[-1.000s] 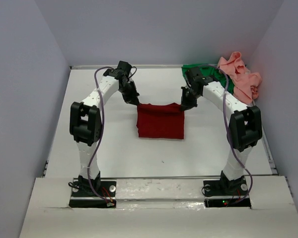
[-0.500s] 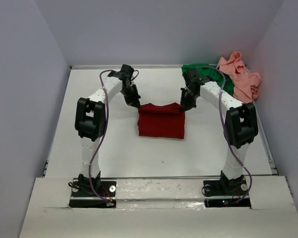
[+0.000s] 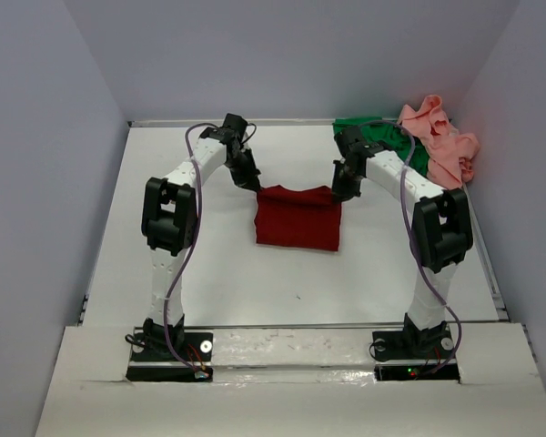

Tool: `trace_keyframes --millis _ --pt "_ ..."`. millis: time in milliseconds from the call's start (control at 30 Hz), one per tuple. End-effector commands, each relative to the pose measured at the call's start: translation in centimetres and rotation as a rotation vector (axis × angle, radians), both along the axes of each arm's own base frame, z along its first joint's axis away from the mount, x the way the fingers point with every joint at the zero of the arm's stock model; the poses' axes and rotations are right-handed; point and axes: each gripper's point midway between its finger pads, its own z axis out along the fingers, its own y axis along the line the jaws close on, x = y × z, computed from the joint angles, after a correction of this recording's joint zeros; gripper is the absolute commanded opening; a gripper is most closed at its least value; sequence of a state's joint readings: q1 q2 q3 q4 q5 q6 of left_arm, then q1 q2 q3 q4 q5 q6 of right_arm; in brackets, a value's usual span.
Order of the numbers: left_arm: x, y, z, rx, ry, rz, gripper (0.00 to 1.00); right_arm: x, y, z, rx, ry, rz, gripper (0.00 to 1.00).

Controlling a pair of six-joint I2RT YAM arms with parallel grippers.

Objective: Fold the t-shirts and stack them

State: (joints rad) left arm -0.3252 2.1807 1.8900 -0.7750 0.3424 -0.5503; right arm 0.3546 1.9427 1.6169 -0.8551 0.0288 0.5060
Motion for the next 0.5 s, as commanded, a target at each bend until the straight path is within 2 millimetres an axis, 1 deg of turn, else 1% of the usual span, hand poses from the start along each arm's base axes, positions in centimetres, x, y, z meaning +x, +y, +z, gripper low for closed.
trace_keyframes --millis 0,33,67,100,133,167,200,233,300,333,367,400,433,467 --pt "2.0 0.1 1.8 -0.007 -0.105 0.001 0.28 0.7 -1.8 0.4 -0.064 -0.053 -0.07 0.0" --pt "2.2 0.2 1.9 -0.001 -0.12 0.006 0.37 0.8 -1.9 0.4 -0.065 -0.06 -0.075 0.0" --pt "2.9 0.4 2.6 0.007 -0.162 0.027 0.46 0.8 -2.0 0.6 -0.067 -0.068 -0.082 0.0" --pt "3.2 0.6 3.0 0.014 -0.182 0.036 0.57 0.8 -2.2 0.8 -0.074 -0.076 -0.088 0.01" --pt "3.5 0.7 3.3 0.019 -0.202 0.044 0.57 0.8 -2.3 0.8 -0.079 -0.081 -0.093 0.02" --pt "4.0 0.9 4.2 0.022 -0.243 0.058 0.58 0.9 -2.7 1.1 -0.091 -0.102 -0.104 0.02" --pt "4.3 1.0 4.6 0.023 -0.258 0.07 0.58 1.3 -2.9 1.5 -0.099 -0.128 -0.113 0.03" --pt "4.5 1.1 5.0 0.022 -0.274 0.078 0.58 1.2 -3.2 1.6 -0.11 -0.135 -0.121 0.04" --pt "5.0 1.0 6.5 0.009 -0.323 0.092 0.58 1.4 -3.7 1.9 -0.125 -0.165 -0.135 0.06" --pt "5.2 0.9 7.4 -0.003 -0.348 0.099 0.58 1.6 -4.2 2.7 -0.139 -0.197 -0.154 0.08" --pt "5.2 0.9 7.7 -0.007 -0.356 0.099 0.58 1.5 -4.5 2.7 -0.149 -0.204 -0.167 0.18" --pt "5.3 0.8 8.2 -0.014 -0.365 0.099 0.58 1.4 -4.7 3.4 -0.148 -0.226 -0.178 0.41" --pt "5.2 0.8 8.8 -0.024 -0.376 0.097 0.58 1.6 -5.1 3.8 -0.16 -0.247 -0.198 0.58" --pt "5.1 0.7 9.3 -0.03 -0.384 0.093 0.58 1.4 -5.2 3.9 -0.159 -0.253 -0.21 0.71"
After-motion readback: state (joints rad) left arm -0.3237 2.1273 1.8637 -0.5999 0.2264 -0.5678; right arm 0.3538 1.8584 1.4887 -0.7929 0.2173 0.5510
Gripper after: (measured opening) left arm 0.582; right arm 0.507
